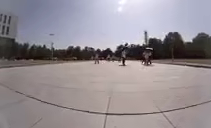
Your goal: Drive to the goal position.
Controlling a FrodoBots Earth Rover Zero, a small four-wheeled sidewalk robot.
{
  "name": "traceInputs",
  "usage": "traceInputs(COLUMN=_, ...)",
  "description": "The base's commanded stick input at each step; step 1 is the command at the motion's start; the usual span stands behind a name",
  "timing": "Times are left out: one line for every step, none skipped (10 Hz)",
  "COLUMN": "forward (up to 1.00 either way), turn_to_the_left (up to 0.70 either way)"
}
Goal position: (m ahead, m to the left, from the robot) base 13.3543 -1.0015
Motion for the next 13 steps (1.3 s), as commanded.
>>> traceInputs(forward=1.0, turn_to_the_left=0.0)
traceInputs(forward=1.0, turn_to_the_left=0.0)
traceInputs(forward=1.0, turn_to_the_left=0.0)
traceInputs(forward=1.0, turn_to_the_left=0.0)
traceInputs(forward=1.0, turn_to_the_left=0.0)
traceInputs(forward=1.0, turn_to_the_left=0.0)
traceInputs(forward=1.0, turn_to_the_left=0.0)
traceInputs(forward=1.0, turn_to_the_left=0.0)
traceInputs(forward=1.0, turn_to_the_left=0.0)
traceInputs(forward=1.0, turn_to_the_left=0.0)
traceInputs(forward=1.0, turn_to_the_left=0.03)
traceInputs(forward=1.0, turn_to_the_left=0.34)
traceInputs(forward=1.0, turn_to_the_left=0.39)
